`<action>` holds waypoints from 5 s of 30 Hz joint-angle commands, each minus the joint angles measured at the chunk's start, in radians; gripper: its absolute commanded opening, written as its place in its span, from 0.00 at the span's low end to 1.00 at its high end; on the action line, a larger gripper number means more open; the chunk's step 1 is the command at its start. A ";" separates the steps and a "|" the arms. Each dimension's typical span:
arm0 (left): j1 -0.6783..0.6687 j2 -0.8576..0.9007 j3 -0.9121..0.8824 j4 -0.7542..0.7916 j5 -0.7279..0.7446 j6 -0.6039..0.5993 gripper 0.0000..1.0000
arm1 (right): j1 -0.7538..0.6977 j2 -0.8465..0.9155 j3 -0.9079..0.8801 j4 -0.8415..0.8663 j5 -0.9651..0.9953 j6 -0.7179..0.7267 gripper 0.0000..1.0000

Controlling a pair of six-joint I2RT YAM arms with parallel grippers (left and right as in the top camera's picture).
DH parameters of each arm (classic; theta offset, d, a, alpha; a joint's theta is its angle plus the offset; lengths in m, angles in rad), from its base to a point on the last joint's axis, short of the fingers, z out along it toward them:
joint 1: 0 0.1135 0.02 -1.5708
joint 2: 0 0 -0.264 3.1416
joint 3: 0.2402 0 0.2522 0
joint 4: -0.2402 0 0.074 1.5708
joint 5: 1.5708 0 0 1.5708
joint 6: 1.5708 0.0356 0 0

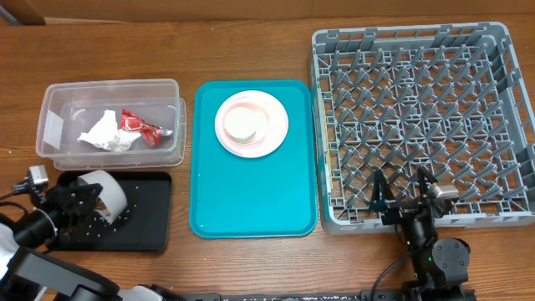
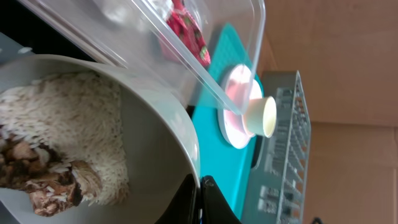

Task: Sort waste into correct bins and load items into the dishwasher
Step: 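Lift the white bowl with the left gripper toward the black tray, then tilt the bowl over the black tray to dump the rice, then carry the empty bowl right and set it on the teal tray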

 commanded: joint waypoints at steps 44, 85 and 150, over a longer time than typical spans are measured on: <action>0.025 -0.011 -0.134 -0.072 0.355 0.043 0.04 | -0.004 -0.007 -0.010 0.005 0.002 0.000 1.00; 0.028 -0.012 -0.134 -0.349 0.444 0.261 0.04 | -0.004 -0.007 -0.010 0.006 0.002 0.000 1.00; -1.569 0.015 0.363 0.093 -0.922 -1.016 0.04 | -0.003 -0.007 -0.010 0.006 0.002 0.000 1.00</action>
